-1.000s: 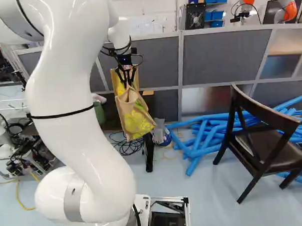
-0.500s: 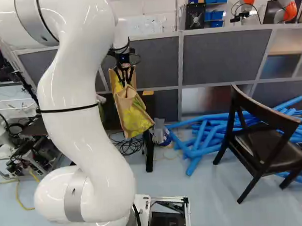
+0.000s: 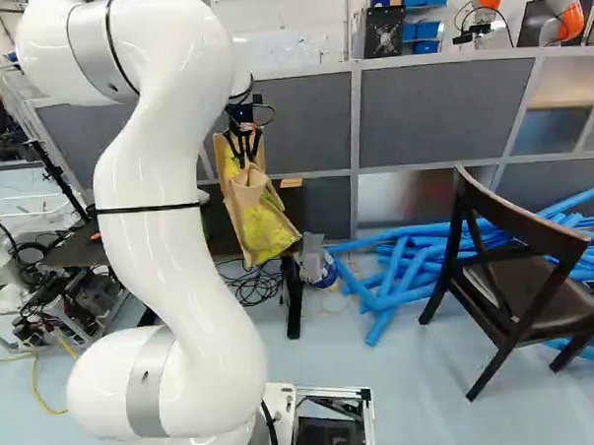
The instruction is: Pick up the bag on the ground and place it on the table
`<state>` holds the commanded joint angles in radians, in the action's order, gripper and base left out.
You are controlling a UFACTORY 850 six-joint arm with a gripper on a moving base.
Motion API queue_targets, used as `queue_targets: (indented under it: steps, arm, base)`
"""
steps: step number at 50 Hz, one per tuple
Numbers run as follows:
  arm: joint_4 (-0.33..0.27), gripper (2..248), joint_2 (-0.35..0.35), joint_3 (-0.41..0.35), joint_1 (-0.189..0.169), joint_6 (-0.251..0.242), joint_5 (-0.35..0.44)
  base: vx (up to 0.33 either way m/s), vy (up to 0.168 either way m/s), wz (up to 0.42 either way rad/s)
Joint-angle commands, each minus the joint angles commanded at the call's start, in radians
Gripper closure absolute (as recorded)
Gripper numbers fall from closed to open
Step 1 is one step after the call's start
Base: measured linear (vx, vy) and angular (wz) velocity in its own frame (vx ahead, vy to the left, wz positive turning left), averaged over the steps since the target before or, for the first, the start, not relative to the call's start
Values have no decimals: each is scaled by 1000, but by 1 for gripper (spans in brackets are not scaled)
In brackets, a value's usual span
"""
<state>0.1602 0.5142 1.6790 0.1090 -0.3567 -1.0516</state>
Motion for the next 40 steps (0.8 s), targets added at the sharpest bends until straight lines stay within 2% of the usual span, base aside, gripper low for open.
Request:
queue_targets:
  steps: [19,40]
  arm:
    - [0,226,78,112,-6,0,-20]
    - [0,226,167,244,-12,0,-78]
  base:
    - [0,0,0]
    - [0,0,0]
